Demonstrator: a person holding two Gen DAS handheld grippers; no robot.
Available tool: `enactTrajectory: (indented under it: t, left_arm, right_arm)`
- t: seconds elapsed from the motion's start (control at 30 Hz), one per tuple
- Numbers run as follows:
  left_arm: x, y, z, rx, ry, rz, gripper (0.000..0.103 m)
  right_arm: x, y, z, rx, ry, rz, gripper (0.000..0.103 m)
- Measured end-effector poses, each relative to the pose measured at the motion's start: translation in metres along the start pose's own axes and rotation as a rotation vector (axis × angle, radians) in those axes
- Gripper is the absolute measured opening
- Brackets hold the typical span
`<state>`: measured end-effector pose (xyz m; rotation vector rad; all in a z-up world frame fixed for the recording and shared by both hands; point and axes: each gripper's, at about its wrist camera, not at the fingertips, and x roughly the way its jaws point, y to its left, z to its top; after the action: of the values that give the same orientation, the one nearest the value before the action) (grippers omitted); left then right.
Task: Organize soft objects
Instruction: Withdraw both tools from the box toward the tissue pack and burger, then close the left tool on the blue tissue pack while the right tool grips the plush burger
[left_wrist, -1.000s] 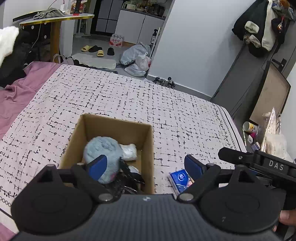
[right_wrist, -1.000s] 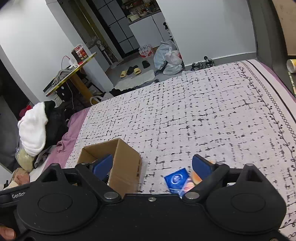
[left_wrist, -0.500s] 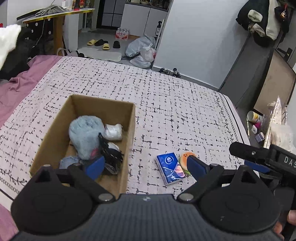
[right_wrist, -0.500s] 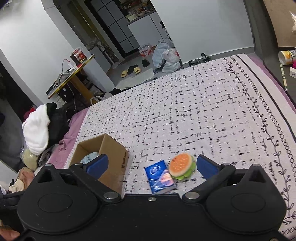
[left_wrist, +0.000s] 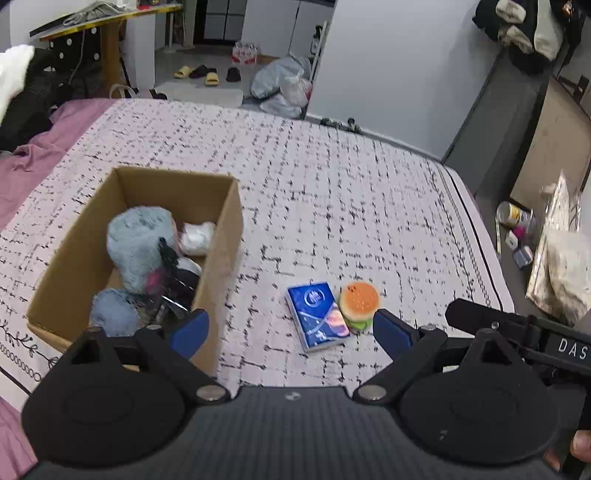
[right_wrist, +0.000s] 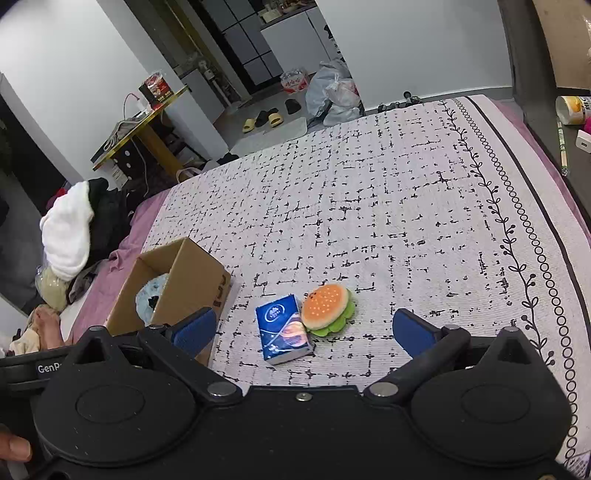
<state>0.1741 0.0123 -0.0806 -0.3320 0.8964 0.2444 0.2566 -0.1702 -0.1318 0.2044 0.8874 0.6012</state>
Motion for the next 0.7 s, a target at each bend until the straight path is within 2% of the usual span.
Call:
enactTrajectory:
  t: [0.2, 0.7]
  left_arm:
    - [0.015, -0.013, -0.007, 0.033, 0.033, 0.01, 0.095]
    - [0.055, -0.03, -0.012, 0.031, 0.033, 0.024, 0.091]
  right_arm:
    - [0.009, -0.019, -0.004, 0.011, 0.013, 0.006, 0.103]
    - [0.047, -0.058, -0.013, 0.077, -0.015, 0.042, 0.101]
